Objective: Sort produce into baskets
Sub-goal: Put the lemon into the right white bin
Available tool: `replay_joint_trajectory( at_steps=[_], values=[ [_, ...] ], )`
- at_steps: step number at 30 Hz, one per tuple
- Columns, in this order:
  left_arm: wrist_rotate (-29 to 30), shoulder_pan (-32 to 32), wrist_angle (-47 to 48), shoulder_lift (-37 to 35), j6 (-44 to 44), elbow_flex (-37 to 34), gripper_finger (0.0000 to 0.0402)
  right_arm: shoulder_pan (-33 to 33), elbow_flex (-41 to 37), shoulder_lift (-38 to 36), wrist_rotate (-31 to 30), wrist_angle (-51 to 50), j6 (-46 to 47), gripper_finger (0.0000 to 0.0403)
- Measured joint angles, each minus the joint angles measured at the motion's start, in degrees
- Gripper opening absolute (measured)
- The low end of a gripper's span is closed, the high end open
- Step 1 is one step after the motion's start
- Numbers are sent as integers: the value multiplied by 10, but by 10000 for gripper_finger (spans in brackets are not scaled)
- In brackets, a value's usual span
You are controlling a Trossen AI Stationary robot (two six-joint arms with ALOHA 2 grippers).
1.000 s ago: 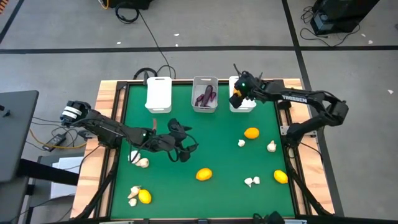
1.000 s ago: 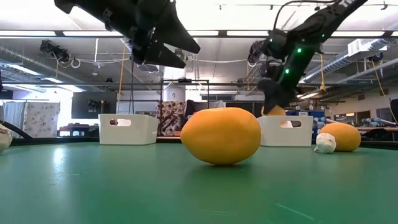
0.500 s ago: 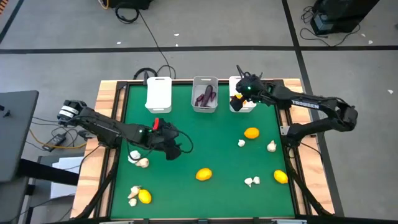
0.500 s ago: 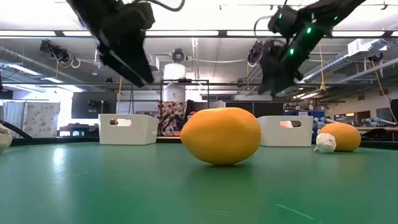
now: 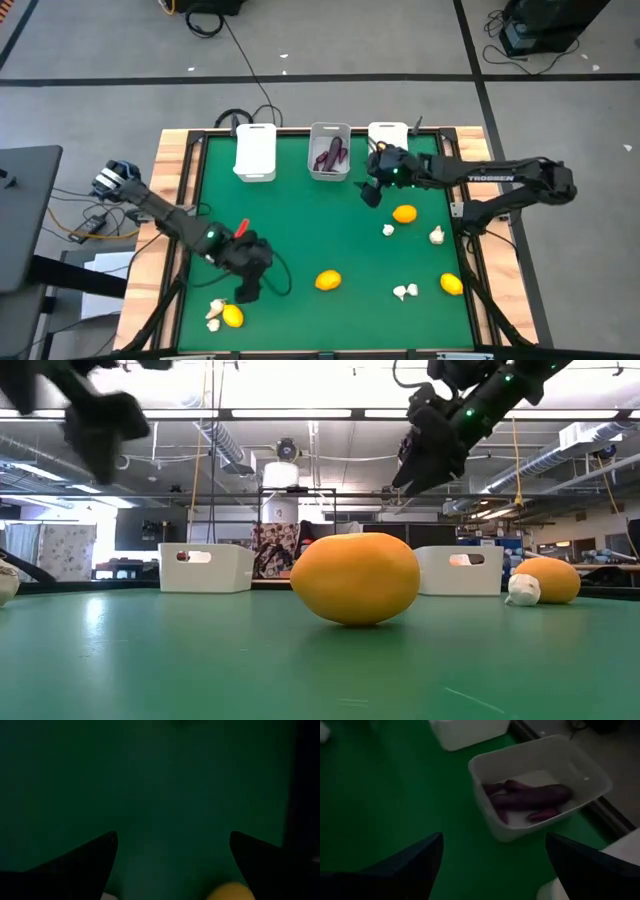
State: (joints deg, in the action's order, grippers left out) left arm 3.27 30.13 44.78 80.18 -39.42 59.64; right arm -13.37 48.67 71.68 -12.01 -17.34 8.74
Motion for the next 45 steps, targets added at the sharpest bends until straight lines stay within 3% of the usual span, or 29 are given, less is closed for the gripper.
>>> replay_joint_trajectory(
  at_steps=[11,15,18,24,29,34,37,43,45],
  values=[
    [34,140,-32,37,-29,0,392,35,-20,33,-1,72,2,362],
    [-35,178,-61,84,-54,0,392,35,-20,30,13,85,0,361],
    [-75,186,-79,115,-78,9,392,35,-20,32,18,84,-17,361],
    [-68,191,-43,153,-67,13,392,35,-20,41,15,87,-18,362],
    [-101,195,5,179,-12,12,392,37,-20,42,16,86,-18,361],
    [-105,190,30,187,-26,12,387,37,-20,42,17,86,-18,361],
    [-88,182,17,185,-28,12,354,37,-20,42,28,85,-18,361],
    [-78,160,-23,184,-20,15,231,43,-20,42,31,87,-18,362],
    [-73,149,-27,184,-54,15,218,48,-20,42,32,87,-18,362]
  ],
)
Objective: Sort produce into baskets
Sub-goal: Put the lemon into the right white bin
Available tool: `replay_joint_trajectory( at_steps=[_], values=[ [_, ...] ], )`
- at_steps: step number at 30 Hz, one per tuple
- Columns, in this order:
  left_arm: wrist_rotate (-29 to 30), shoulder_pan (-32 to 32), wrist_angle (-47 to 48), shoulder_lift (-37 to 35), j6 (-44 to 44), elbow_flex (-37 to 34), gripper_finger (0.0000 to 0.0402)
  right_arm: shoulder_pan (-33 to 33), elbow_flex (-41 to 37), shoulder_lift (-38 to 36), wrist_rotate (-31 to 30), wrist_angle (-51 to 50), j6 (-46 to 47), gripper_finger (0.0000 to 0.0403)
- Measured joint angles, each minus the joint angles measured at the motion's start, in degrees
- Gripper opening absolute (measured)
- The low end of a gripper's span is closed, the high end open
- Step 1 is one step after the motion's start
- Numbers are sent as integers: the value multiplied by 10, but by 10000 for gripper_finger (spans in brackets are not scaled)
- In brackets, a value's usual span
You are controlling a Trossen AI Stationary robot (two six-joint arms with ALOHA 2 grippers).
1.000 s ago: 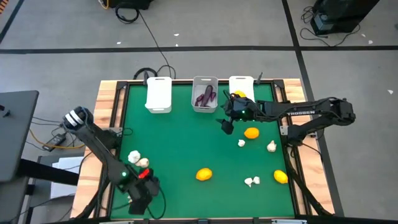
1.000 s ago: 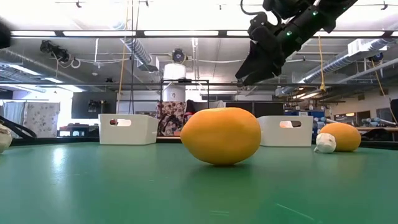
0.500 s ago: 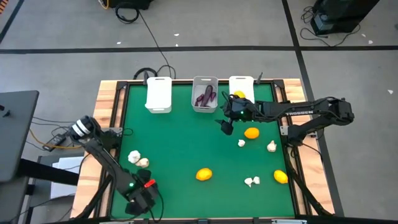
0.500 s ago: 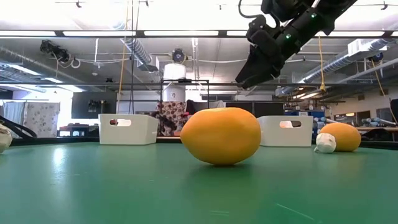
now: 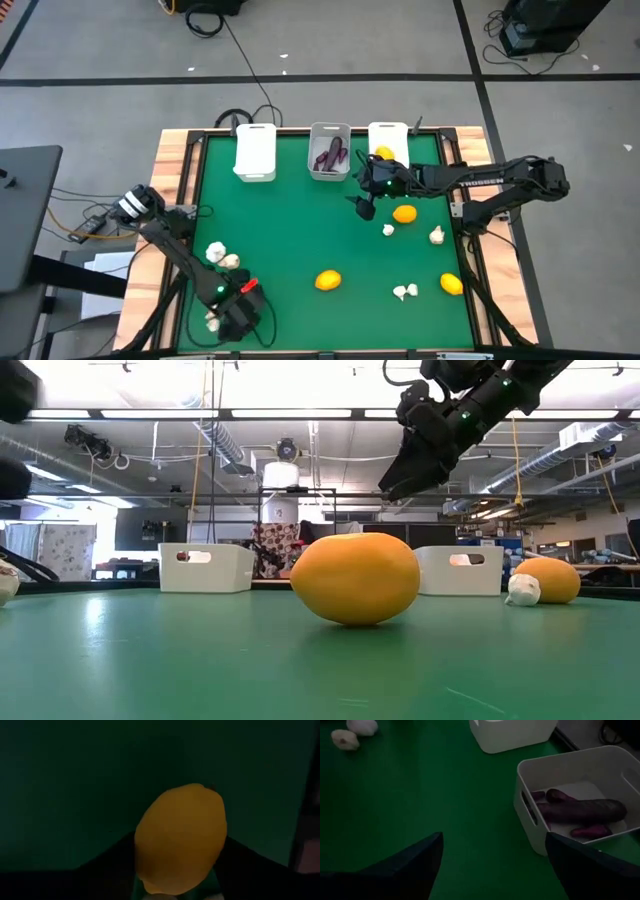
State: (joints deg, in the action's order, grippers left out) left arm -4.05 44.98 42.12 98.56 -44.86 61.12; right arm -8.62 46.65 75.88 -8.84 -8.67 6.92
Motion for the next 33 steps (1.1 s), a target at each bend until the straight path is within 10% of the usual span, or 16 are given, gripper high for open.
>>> replay_joint_trajectory(
  at_steps=[6,17,25,33],
  values=[
    [108,-64,48,0,-35,26,218,16,0,0,73,16,8,362],
    [486,-176,20,-1,110,150,259,78,0,39,195,172,104,362],
    [515,-229,-128,-1,275,155,246,120,0,47,66,235,86,362],
    [546,-267,-204,0,333,155,246,123,-1,47,78,233,86,362]
  ],
)
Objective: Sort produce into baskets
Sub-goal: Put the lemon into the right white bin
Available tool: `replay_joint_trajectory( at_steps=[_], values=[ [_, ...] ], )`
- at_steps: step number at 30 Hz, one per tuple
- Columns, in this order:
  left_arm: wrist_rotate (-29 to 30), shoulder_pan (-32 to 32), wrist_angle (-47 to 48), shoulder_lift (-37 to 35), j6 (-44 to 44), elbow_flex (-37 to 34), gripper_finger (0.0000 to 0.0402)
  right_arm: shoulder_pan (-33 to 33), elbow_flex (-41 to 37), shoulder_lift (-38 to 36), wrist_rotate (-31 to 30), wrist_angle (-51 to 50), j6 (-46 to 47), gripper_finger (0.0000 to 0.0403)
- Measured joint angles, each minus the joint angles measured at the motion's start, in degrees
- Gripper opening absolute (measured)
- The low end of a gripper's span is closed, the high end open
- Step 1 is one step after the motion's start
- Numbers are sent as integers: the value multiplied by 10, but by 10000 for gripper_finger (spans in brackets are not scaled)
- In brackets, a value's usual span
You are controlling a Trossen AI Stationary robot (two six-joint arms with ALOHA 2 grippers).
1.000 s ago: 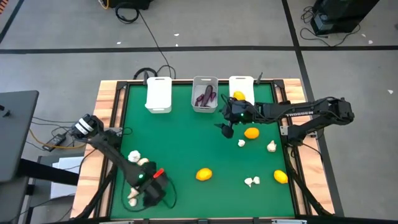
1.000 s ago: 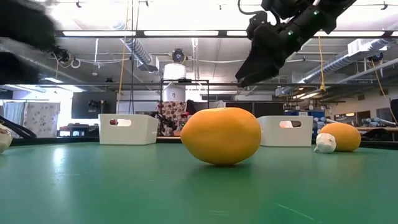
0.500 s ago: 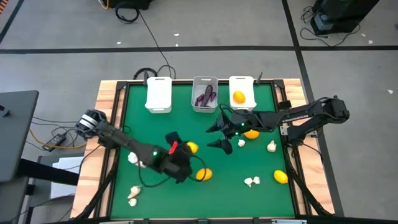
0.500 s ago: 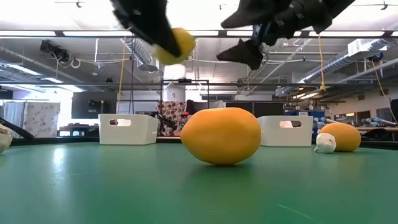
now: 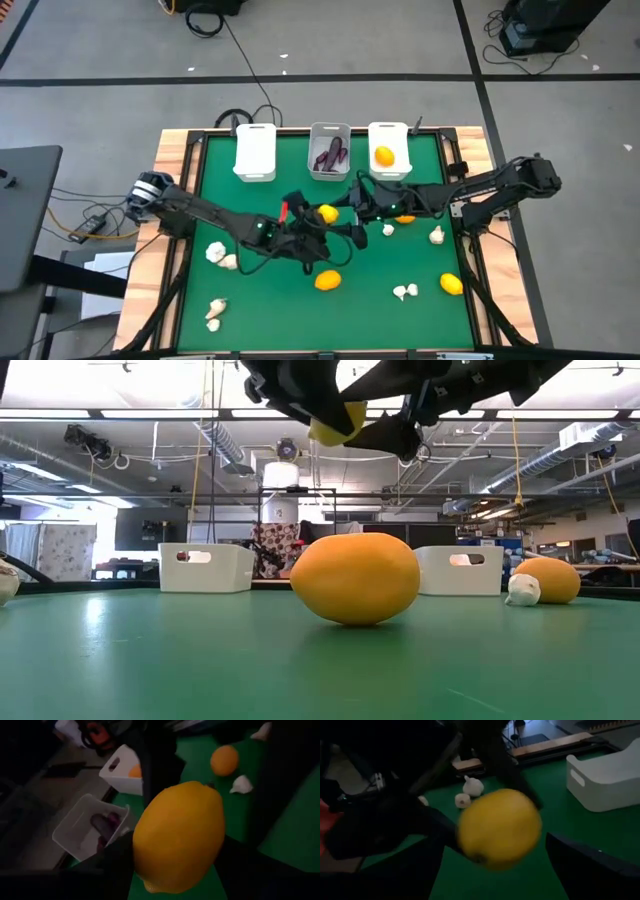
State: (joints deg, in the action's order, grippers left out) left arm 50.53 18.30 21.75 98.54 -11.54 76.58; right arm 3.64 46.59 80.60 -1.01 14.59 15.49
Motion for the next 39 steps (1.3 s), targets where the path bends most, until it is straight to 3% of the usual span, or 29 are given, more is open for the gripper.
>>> replay_joint_trajectory(
  at_steps=[6,16,24,32,36,39],
  values=[
    [-6,-13,-19,0,10,-1,246,0,0,-1,-3,0,2,343],
    [-18,-13,-22,10,24,-1,247,-4,-1,0,-10,-1,14,241],
    [-39,-8,-23,24,-27,-1,251,-6,-1,0,-37,-36,2,226],
    [-60,-13,4,44,-65,0,321,-47,1,0,-111,-163,-23,225],
    [-48,-24,5,42,-65,0,363,-64,2,-1,-101,-201,-20,225],
    [-37,-21,7,40,-35,0,384,-84,1,-1,-157,-228,-22,225]
  ],
)
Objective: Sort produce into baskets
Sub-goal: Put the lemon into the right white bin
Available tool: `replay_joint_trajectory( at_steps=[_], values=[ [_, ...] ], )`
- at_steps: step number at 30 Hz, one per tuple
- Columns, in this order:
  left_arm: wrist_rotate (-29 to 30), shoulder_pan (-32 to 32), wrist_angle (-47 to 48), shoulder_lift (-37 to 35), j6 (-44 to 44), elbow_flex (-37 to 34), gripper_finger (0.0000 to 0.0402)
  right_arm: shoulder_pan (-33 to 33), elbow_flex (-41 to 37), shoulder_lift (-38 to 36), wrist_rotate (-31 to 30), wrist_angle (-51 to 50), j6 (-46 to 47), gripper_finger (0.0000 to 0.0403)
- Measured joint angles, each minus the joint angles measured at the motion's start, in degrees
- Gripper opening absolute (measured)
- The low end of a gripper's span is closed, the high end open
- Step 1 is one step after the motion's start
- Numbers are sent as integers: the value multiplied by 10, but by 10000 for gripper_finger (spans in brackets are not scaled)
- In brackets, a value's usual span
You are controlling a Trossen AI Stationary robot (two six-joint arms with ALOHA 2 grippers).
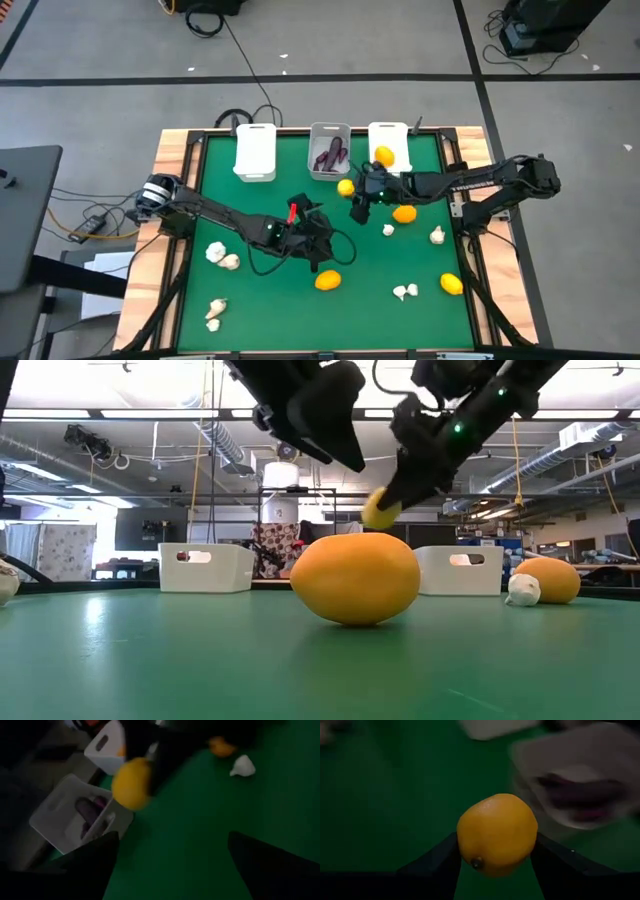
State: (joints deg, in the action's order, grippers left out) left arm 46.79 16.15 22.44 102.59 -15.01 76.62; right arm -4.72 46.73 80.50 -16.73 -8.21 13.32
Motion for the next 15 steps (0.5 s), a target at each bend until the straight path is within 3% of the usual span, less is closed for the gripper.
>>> replay_joint_trajectory(
  at_steps=[7,10,15],
  values=[
    [12,-2,1,0,28,0,388,-78,0,-7,-153,-128,9,225],
    [8,0,0,3,28,0,388,-113,0,-7,-183,-162,15,225],
    [-57,-6,-7,3,15,0,388,-160,0,-7,-194,-163,3,238]
  ],
)
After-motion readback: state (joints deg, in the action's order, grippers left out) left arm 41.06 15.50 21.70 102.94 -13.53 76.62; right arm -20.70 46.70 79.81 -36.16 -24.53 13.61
